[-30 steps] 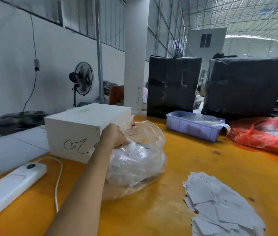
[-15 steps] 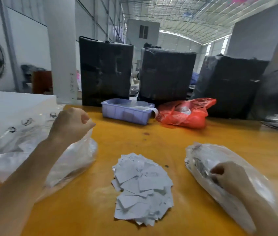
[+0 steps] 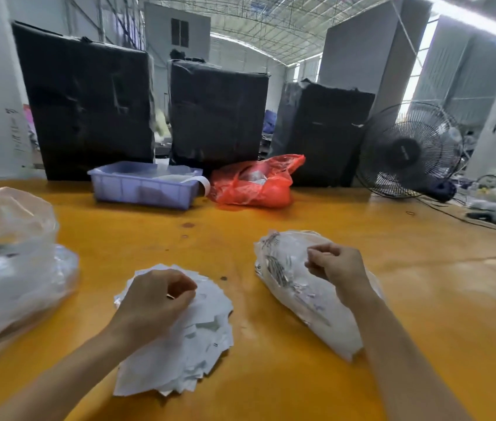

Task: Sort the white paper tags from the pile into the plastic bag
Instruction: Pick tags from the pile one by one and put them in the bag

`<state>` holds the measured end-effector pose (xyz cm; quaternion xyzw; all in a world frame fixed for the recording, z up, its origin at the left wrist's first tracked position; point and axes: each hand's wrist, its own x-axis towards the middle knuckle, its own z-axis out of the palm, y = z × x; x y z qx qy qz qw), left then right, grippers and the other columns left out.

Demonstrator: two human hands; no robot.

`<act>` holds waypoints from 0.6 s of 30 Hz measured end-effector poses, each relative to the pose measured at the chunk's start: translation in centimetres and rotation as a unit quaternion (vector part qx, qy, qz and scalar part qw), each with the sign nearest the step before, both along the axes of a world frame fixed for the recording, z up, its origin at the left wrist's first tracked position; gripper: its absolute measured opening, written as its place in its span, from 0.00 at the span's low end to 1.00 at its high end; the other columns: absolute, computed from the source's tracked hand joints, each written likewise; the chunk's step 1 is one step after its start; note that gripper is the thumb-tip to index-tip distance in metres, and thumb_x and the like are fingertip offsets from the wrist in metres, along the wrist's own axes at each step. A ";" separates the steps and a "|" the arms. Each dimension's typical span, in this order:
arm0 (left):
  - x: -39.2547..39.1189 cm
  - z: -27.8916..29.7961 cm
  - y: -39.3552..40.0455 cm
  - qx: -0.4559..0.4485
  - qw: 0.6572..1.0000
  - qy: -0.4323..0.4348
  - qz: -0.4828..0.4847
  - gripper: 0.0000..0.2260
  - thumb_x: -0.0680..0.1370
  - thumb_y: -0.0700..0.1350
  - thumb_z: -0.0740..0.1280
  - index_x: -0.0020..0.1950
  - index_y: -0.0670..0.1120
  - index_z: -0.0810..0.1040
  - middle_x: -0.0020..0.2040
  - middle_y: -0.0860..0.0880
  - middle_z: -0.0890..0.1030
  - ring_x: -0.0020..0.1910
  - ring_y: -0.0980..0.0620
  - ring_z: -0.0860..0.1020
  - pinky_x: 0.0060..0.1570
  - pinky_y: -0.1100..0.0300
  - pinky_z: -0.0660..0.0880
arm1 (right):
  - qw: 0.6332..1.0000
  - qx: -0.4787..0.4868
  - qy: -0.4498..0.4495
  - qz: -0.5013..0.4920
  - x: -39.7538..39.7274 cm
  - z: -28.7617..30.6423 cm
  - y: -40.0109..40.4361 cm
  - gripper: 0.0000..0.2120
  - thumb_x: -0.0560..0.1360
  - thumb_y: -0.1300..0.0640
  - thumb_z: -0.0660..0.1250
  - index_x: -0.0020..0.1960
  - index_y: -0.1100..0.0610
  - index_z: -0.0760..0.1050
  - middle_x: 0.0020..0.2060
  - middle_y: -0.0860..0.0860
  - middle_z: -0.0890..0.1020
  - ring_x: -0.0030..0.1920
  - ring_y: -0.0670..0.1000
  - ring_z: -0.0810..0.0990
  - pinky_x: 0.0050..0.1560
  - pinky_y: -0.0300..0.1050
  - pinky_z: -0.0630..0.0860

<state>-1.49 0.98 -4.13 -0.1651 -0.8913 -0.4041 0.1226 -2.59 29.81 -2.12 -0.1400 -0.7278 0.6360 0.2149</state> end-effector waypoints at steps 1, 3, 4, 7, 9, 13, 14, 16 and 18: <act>0.0 -0.1 0.0 0.002 1.000 0.001 0.001 0.04 0.74 0.38 0.70 0.44 0.46 0.83 0.40 0.55 0.82 0.40 0.62 0.79 0.40 0.75 0.71 | 1.000 -0.028 0.008 0.001 0.0 0.1 -0.1 0.04 0.74 0.69 0.67 0.41 0.63 0.77 0.34 0.58 0.79 0.33 0.53 0.79 0.33 0.37 0.80; 0.0 -0.1 0.0 0.010 1.000 0.003 0.003 0.04 0.74 0.37 0.70 0.44 0.46 0.83 0.40 0.55 0.83 0.40 0.62 0.79 0.39 0.76 0.71 | 0.996 -0.082 0.022 0.016 0.1 0.4 -0.3 0.06 0.76 0.68 0.65 0.42 0.61 0.77 0.33 0.56 0.80 0.33 0.52 0.80 0.32 0.37 0.78; 0.0 -0.1 0.0 0.018 1.000 0.006 0.005 0.05 0.74 0.37 0.70 0.44 0.46 0.83 0.40 0.55 0.83 0.40 0.62 0.79 0.39 0.76 0.71 | 0.993 -0.110 0.031 0.037 0.2 0.7 -0.5 0.07 0.76 0.68 0.64 0.43 0.60 0.77 0.33 0.54 0.80 0.33 0.51 0.80 0.33 0.37 0.78; -0.1 0.2 0.2 0.063 0.998 0.023 0.019 0.02 0.74 0.42 0.72 0.44 0.48 0.83 0.41 0.54 0.84 0.42 0.60 0.81 0.39 0.74 0.72 | 0.970 -0.182 0.064 0.147 0.8 1.7 -1.8 0.09 0.77 0.69 0.61 0.47 0.59 0.78 0.31 0.51 0.80 0.32 0.48 0.80 0.34 0.37 0.77; 0.0 0.9 0.4 0.161 0.987 -0.022 -0.001 0.09 0.71 0.54 0.72 0.45 0.50 0.82 0.42 0.52 0.85 0.43 0.57 0.82 0.43 0.70 0.75 | 0.949 -0.188 0.064 0.245 1.2 2.0 -3.6 0.09 0.76 0.69 0.62 0.51 0.60 0.78 0.31 0.51 0.81 0.32 0.47 0.80 0.36 0.38 0.77; 0.3 2.3 0.7 0.388 0.873 -0.276 -0.102 0.42 0.56 0.75 0.67 0.56 0.43 0.78 0.50 0.42 0.84 0.49 0.44 0.83 0.47 0.53 0.81 | 0.915 -0.054 0.021 0.399 2.2 1.6 -8.3 0.13 0.73 0.66 0.67 0.57 0.60 0.74 0.34 0.54 0.81 0.35 0.50 0.79 0.37 0.40 0.77; 0.3 2.6 0.7 0.408 0.844 -0.330 -0.111 0.43 0.57 0.74 0.65 0.57 0.41 0.77 0.51 0.39 0.83 0.50 0.41 0.83 0.47 0.50 0.81 | 0.910 -0.008 0.018 0.414 2.4 1.4 -9.1 0.13 0.74 0.67 0.67 0.58 0.60 0.73 0.34 0.54 0.81 0.35 0.51 0.79 0.37 0.40 0.77; 0.5 2.8 0.4 0.391 0.832 -0.378 -0.115 0.38 0.62 0.68 0.66 0.56 0.38 0.77 0.50 0.36 0.83 0.48 0.40 0.83 0.45 0.49 0.82 | 0.904 0.084 0.016 0.418 2.8 1.3 -10.1 0.14 0.75 0.68 0.66 0.59 0.60 0.71 0.33 0.53 0.81 0.34 0.50 0.79 0.36 0.39 0.76; 0.9 2.7 0.4 0.330 0.872 -0.344 -0.110 0.28 0.63 0.56 0.74 0.53 0.36 0.79 0.46 0.37 0.84 0.43 0.44 0.84 0.37 0.56 0.82 | 0.901 0.144 0.014 0.409 3.1 1.4 -10.3 0.15 0.75 0.68 0.65 0.60 0.59 0.69 0.33 0.53 0.80 0.35 0.50 0.78 0.37 0.40 0.76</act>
